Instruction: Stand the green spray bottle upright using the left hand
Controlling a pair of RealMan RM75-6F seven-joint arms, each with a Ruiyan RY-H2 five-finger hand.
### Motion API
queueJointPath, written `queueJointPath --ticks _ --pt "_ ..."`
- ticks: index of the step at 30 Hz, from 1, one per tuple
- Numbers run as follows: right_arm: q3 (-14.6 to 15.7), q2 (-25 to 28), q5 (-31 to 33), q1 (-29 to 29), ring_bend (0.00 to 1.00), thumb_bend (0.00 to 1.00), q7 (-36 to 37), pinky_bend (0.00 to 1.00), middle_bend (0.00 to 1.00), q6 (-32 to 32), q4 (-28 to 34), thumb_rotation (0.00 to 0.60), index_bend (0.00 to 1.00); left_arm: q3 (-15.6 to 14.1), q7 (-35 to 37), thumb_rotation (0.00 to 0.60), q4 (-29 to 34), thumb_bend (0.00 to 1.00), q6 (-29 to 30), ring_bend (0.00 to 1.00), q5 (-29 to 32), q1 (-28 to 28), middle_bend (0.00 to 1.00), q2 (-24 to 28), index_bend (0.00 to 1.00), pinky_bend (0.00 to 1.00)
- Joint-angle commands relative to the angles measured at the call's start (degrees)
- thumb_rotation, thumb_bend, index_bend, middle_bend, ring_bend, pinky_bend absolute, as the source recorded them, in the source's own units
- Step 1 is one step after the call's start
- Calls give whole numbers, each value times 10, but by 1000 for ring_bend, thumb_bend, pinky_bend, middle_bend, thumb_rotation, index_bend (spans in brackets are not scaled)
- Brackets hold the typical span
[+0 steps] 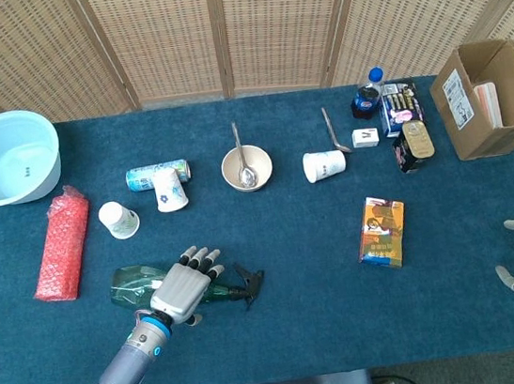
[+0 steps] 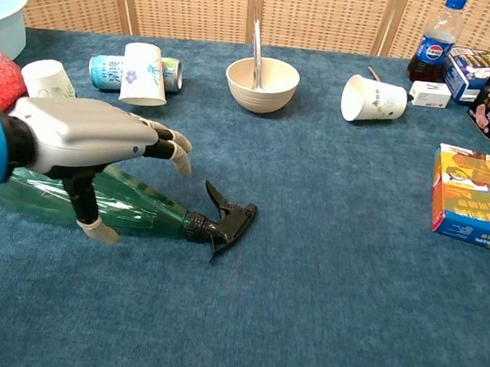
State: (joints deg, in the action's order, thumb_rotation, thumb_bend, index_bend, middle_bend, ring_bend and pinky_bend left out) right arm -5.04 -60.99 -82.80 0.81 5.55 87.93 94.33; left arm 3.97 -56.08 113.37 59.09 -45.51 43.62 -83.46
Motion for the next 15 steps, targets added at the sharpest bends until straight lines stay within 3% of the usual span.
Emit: queueJointPath --ticks 1,8,15 --pt "0 1 2 -2 13 282 1 104 306 1 -1 600 264 1 3 600 -14 178 7 0 13 9 33 -15 163 90" --pt "1 3 6 -6 12 282 4 104 306 2 -3 600 264 4 15 600 -38 178 18 22 27 21 85 -38 208 146" --pt "1 5 7 -10 11 281 8 104 306 3 -3 600 265 13 38 600 -65 242 29 193 28 29 211 -65 334 317"
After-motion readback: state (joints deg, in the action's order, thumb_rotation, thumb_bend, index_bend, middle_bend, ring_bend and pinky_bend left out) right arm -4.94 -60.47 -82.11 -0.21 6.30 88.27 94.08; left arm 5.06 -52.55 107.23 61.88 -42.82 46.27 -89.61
